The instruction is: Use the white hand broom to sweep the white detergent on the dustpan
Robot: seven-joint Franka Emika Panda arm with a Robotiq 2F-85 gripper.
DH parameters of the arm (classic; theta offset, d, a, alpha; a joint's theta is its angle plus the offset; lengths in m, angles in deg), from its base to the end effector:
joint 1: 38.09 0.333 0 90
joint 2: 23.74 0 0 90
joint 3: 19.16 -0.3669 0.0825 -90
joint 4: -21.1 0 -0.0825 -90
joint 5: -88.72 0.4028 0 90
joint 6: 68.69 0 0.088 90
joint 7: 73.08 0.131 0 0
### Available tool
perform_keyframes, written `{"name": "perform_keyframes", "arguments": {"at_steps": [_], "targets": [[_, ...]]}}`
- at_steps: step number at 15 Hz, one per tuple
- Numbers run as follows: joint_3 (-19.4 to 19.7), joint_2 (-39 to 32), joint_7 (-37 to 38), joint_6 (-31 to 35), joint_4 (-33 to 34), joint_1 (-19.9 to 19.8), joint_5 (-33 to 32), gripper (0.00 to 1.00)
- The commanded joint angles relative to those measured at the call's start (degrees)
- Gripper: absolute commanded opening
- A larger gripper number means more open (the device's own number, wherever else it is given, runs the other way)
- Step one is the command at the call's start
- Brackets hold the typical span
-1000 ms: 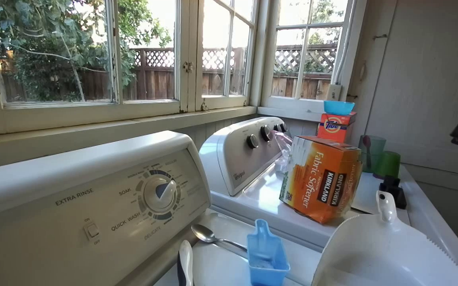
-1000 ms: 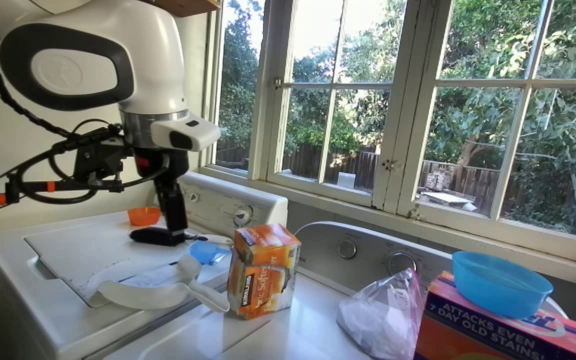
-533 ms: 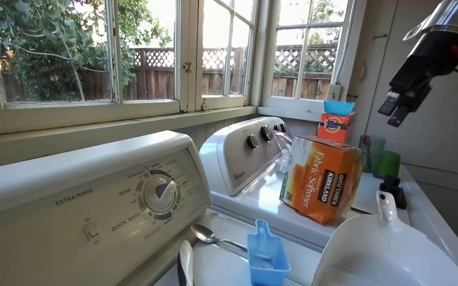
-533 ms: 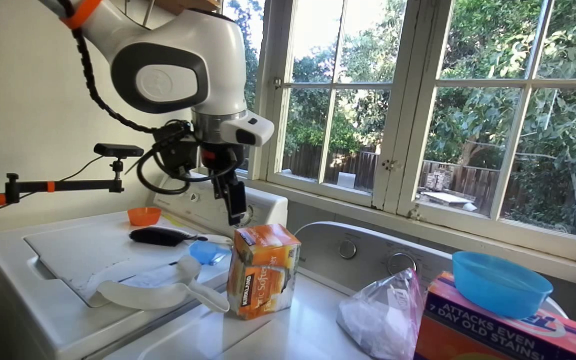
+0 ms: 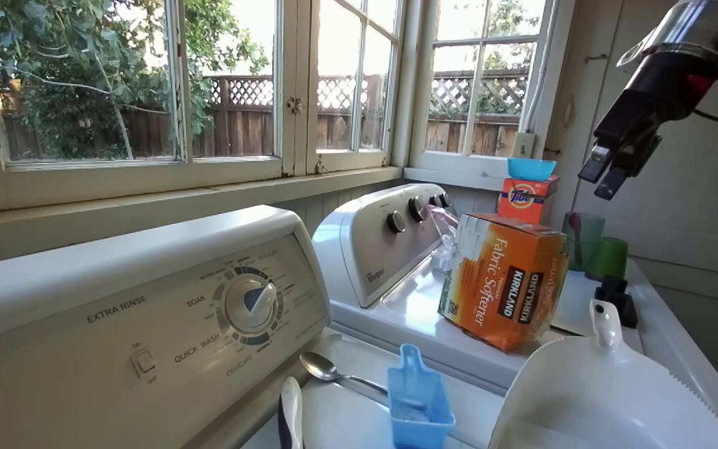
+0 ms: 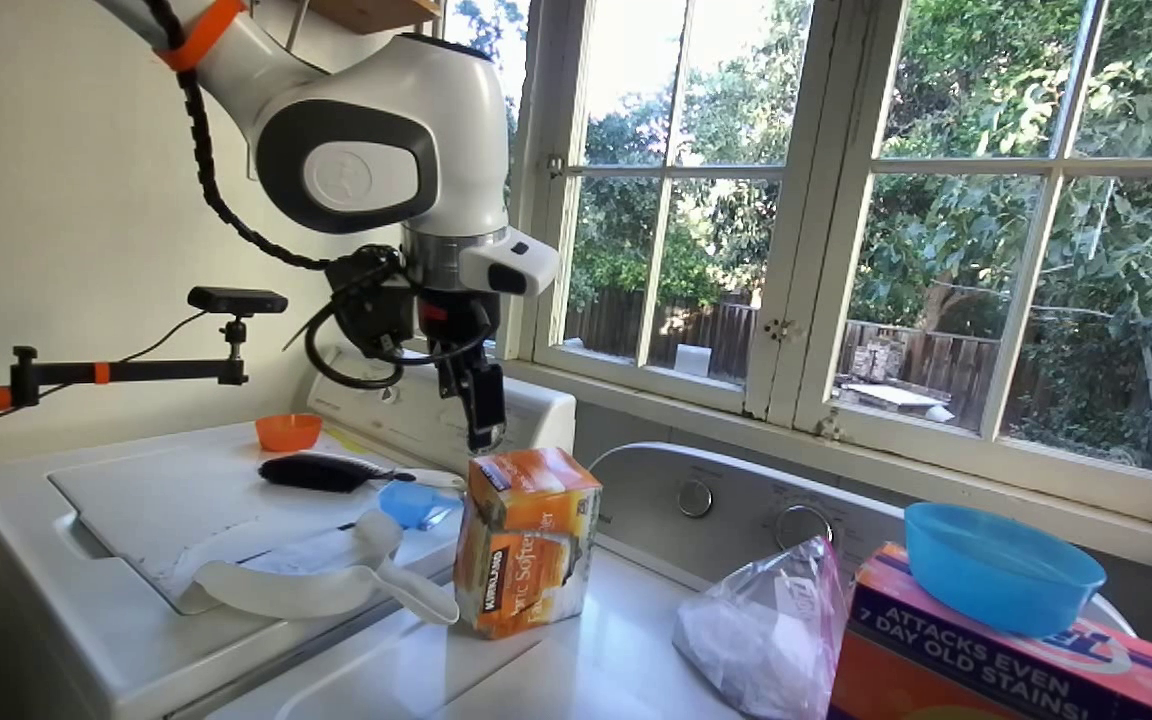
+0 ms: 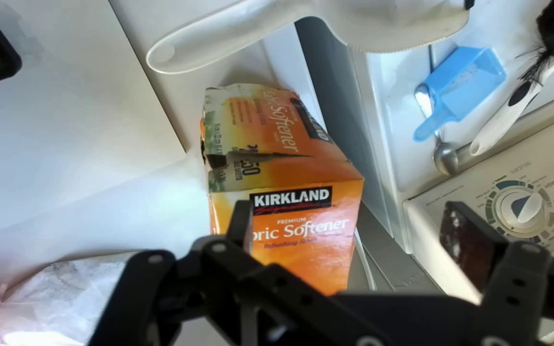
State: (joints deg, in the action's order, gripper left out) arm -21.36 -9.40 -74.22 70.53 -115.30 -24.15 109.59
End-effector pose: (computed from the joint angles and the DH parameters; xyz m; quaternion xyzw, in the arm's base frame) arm 0.4760 0.1455 0.4667 -0.9797 -0.0297 -0.1287 0.1508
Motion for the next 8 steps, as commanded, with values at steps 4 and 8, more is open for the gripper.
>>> {"name": "perform_keyframes", "arguments": {"at_steps": [4,8], "targets": [[-1.27,0.02,-0.16,-0.28,0.15,-1.31,0.34,1.00],[-3.20,-3.32,0.17,0.25,2.67,0.31,1.33,0.97]]}}
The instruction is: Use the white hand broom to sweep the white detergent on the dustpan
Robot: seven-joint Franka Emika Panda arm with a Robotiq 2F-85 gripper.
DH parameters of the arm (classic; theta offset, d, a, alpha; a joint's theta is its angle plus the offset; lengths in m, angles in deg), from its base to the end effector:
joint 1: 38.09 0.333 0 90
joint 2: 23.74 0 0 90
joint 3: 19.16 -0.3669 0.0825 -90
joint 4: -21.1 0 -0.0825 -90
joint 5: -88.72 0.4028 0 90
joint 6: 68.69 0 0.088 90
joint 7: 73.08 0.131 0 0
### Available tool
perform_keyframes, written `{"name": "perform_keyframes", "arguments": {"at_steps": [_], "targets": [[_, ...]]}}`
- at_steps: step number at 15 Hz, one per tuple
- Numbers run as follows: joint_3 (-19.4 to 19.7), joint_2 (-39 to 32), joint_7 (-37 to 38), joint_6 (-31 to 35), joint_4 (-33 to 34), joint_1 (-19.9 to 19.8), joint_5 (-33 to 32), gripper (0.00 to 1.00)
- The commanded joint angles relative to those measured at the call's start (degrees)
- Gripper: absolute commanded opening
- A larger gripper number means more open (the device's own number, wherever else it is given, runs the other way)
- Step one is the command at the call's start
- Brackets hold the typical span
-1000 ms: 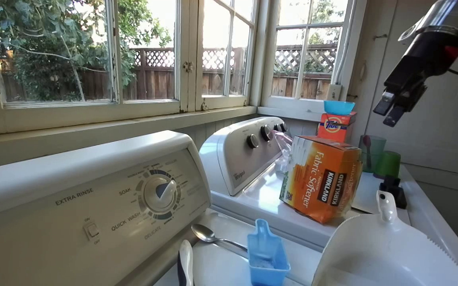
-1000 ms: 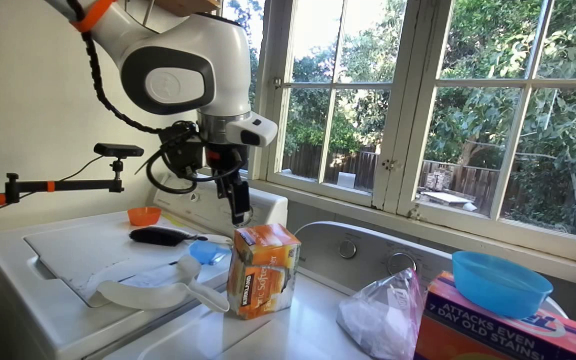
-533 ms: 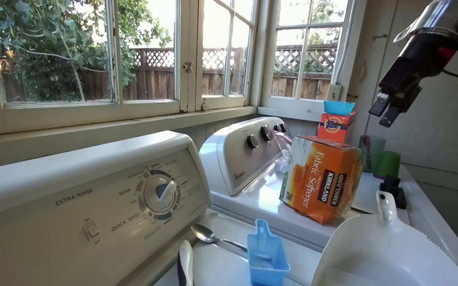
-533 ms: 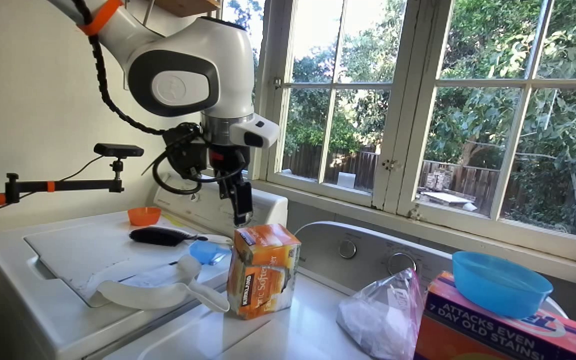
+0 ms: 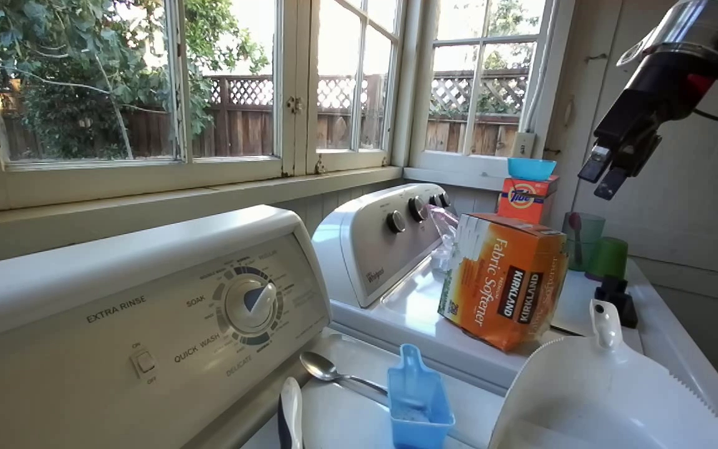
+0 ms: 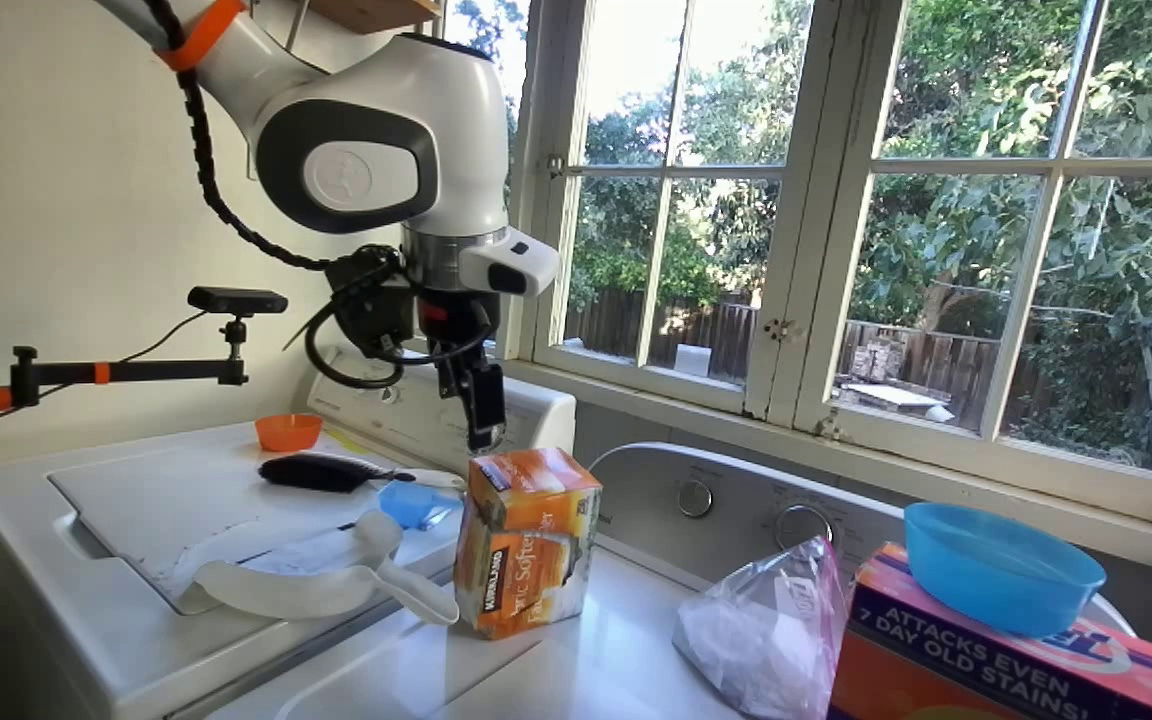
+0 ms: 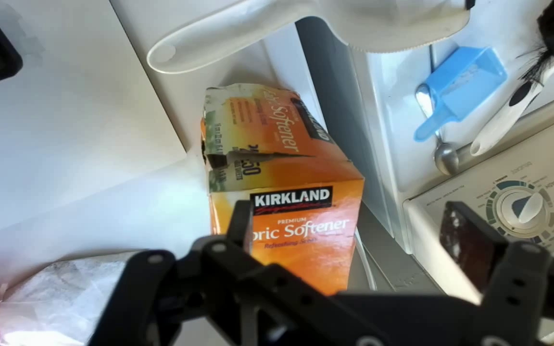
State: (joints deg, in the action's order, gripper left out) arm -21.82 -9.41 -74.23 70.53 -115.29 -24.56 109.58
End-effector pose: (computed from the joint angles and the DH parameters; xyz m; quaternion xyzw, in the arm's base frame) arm 0.4759 0.1460 0.4666 -0.9798 -0.0303 -0.1289 0.1498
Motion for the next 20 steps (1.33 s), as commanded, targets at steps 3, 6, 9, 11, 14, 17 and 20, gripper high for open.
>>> {"name": "perform_keyframes", "arguments": {"at_steps": [3,6,9,11,14,17,20], "targets": [[-7.42,-8.42,4.11,-0.61,6.55,3.02,2.15,1.00],[-12.70,-16.35,14.90,0.52,12.63,4.42,0.47,1.00],[-14.53,-25.22,28.34,4.85,19.48,5.32,-2.19,1.00],[-13.67,-30.43,33.64,7.80,24.29,6.31,-2.50,1.00],[-13.53,-29.87,32.75,6.57,23.67,6.14,-0.61,1.00],[-13.28,-31.93,32.71,6.56,25.40,6.24,-0.58,1.00],[-13.35,-31.09,32.73,6.56,25.26,6.26,-0.62,1.00]]}}
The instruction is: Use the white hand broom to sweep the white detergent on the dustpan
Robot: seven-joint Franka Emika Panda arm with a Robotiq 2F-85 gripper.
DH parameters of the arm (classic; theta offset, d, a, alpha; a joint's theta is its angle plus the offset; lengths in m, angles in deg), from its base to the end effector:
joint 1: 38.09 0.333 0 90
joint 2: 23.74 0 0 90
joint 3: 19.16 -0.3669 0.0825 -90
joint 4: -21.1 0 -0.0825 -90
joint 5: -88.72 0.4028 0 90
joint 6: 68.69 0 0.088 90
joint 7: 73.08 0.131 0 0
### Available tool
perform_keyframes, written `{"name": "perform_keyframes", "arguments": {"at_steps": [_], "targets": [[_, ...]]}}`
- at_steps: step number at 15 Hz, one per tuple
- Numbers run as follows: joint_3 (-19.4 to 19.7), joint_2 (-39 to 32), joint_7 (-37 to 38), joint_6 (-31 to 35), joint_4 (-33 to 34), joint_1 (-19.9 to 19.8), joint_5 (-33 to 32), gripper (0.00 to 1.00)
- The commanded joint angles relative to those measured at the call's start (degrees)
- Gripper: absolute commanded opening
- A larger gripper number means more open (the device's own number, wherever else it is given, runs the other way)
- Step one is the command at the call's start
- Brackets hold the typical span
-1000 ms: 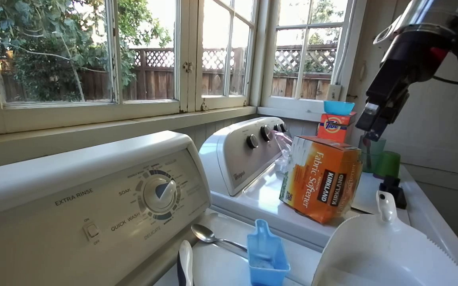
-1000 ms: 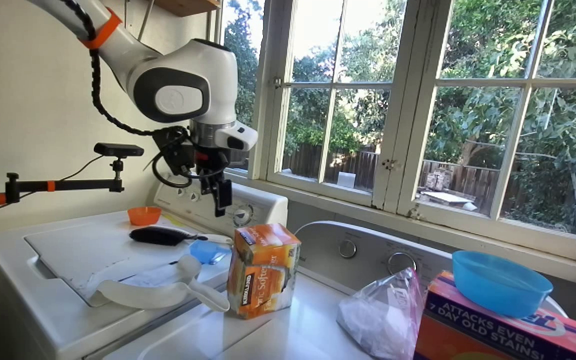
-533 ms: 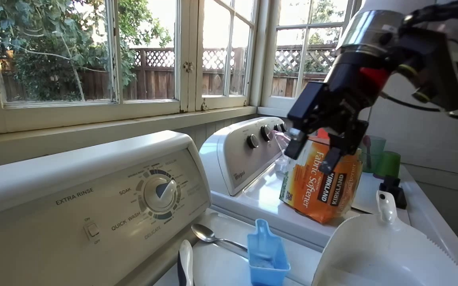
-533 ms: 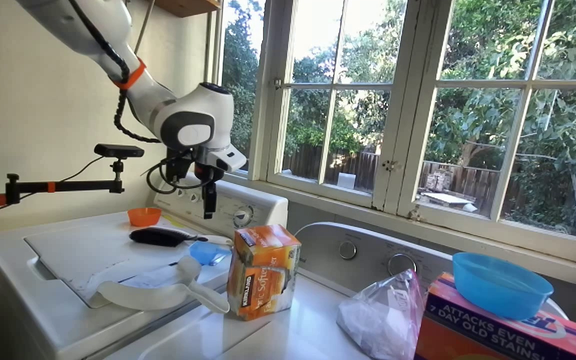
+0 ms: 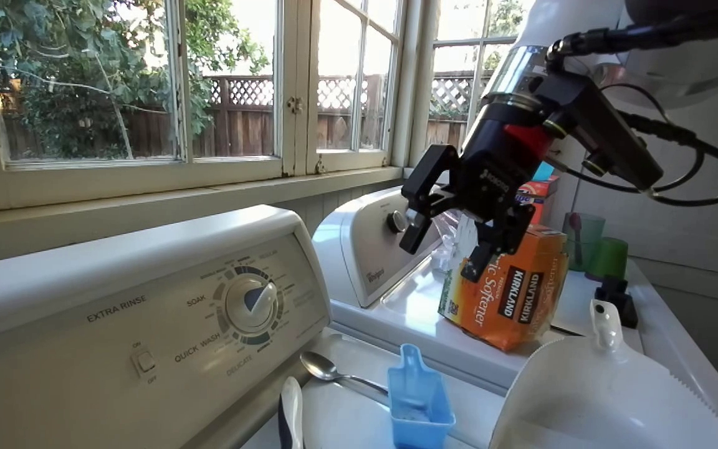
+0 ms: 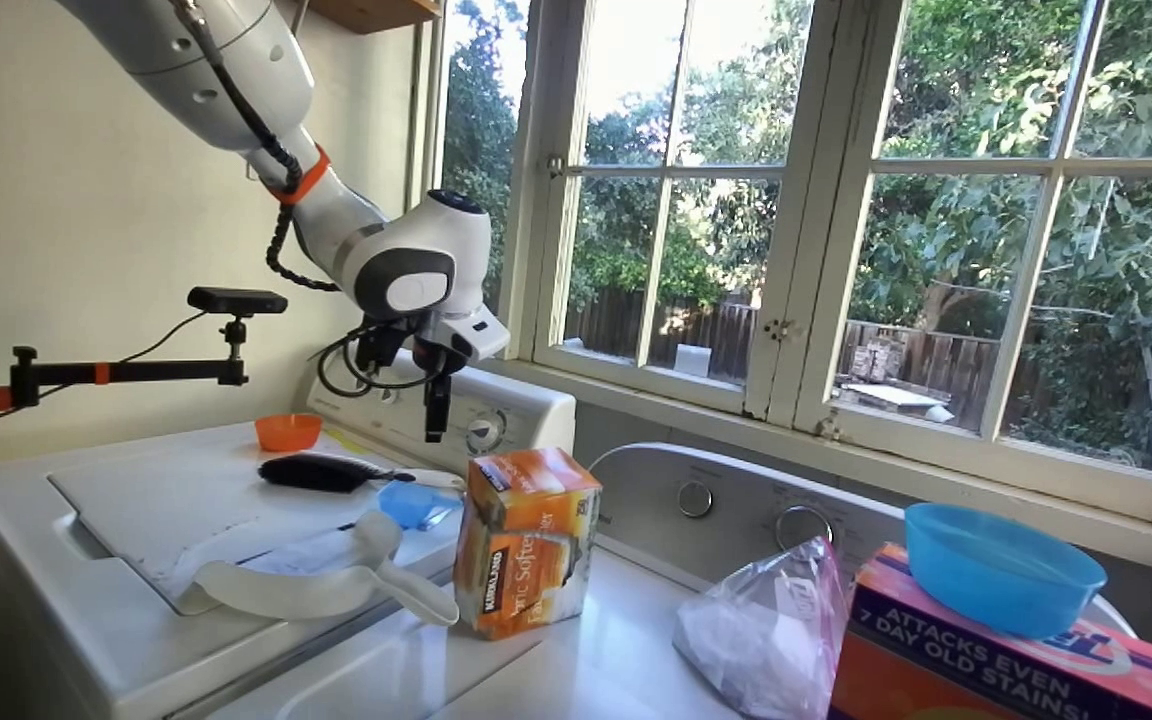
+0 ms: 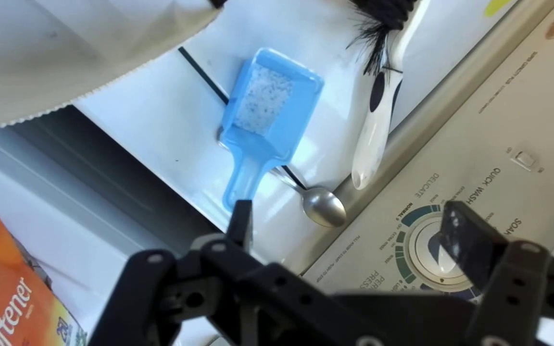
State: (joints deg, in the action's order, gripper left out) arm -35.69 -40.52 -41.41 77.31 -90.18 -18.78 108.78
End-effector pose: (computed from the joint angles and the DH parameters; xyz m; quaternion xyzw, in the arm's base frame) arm 0.5554 0.3861 0.3872 -0.9697 0.1036 -0.0406 0.2176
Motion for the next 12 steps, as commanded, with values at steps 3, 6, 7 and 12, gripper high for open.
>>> {"name": "perform_keyframes", "arguments": {"at_steps": [3,6,7,12], "targets": [[0.52,0.11,-0.08,-0.22,0.08,0.47,0.18,1.00],[-0.22,-2.97,-0.60,0.23,2.78,1.55,-0.18,1.00],[-0.15,-4.40,-0.04,0.24,3.87,2.66,-1.59,1.00],[0.74,-11.90,1.74,0.22,9.87,8.51,-5.77,1.00]]}}
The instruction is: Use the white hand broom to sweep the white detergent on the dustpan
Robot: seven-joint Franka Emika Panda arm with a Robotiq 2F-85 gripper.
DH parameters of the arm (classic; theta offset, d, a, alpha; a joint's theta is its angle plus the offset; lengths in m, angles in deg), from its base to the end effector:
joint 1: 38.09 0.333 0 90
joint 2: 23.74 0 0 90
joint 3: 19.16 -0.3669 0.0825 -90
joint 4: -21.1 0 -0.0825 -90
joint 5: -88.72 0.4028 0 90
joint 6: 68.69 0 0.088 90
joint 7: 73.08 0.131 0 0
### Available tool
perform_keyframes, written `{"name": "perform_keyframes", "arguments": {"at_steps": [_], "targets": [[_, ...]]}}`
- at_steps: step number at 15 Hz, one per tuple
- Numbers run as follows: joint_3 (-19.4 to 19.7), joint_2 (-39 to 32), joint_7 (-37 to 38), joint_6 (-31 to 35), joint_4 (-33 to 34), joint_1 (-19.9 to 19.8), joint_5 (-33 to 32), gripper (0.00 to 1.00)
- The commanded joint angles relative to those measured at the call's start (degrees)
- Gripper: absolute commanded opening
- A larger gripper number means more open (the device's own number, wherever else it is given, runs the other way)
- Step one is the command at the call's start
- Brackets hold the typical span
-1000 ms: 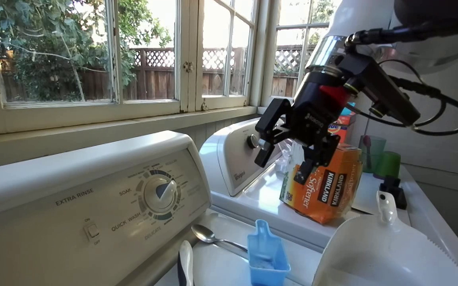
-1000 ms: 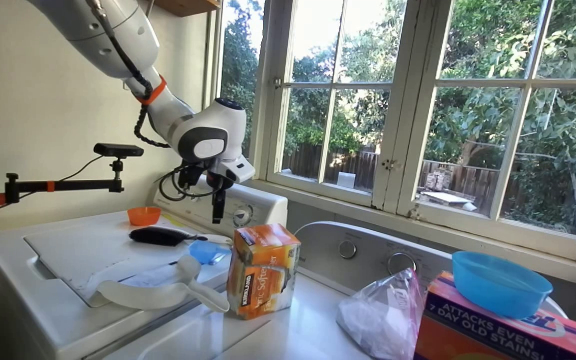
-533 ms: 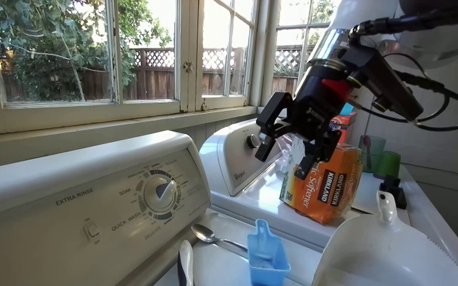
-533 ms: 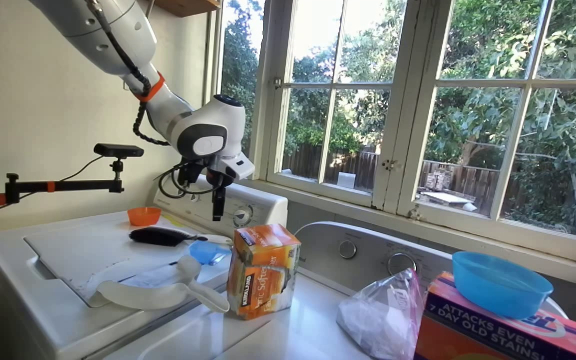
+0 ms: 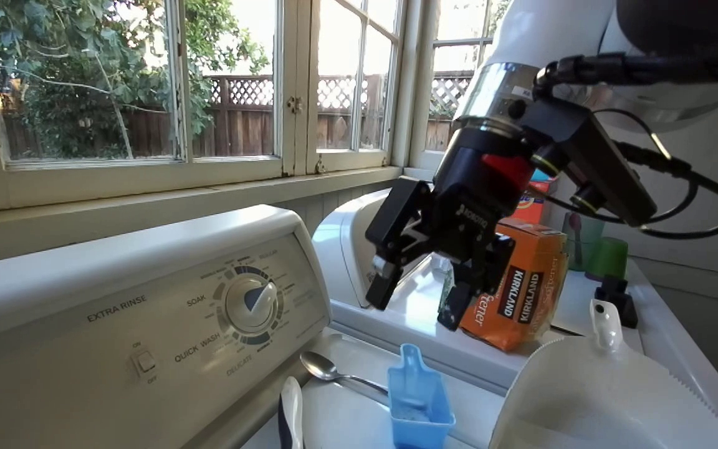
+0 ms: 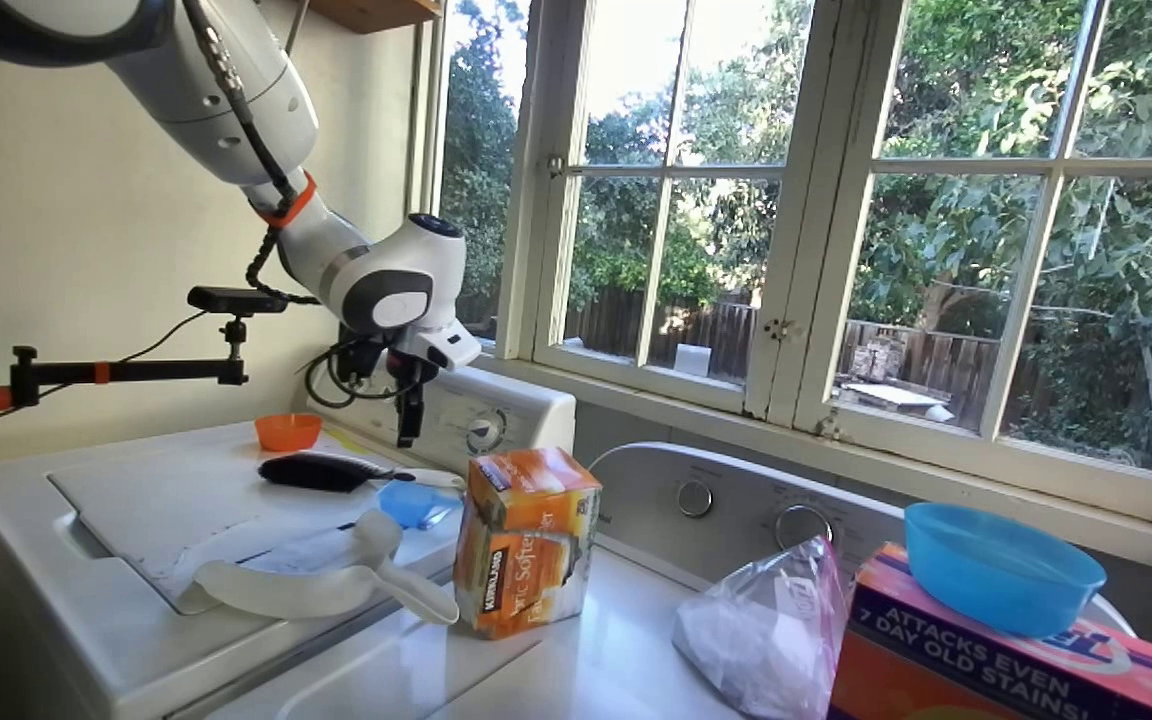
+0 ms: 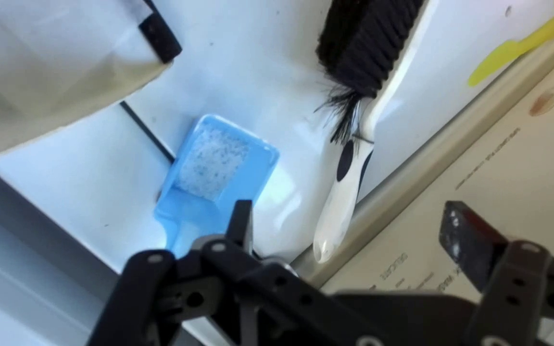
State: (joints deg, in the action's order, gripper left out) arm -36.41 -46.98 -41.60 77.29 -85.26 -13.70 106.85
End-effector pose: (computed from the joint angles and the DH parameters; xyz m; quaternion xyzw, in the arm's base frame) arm 0.5389 0.4540 0.3550 -0.9750 0.0494 -0.0187 0.2158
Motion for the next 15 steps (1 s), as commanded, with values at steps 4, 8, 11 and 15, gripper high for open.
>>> {"name": "perform_keyframes", "arguments": {"at_steps": [4,8,11,15], "targets": [[4.64,-10.60,3.12,2.00,9.73,7.48,-9.46,1.00],[7.17,-14.93,3.32,1.81,14.76,10.28,-12.49,1.00],[8.79,-17.64,3.42,1.52,18.13,12.05,-13.58,1.00],[10.57,-20.66,3.32,0.82,21.87,13.63,-14.09,1.00]]}}
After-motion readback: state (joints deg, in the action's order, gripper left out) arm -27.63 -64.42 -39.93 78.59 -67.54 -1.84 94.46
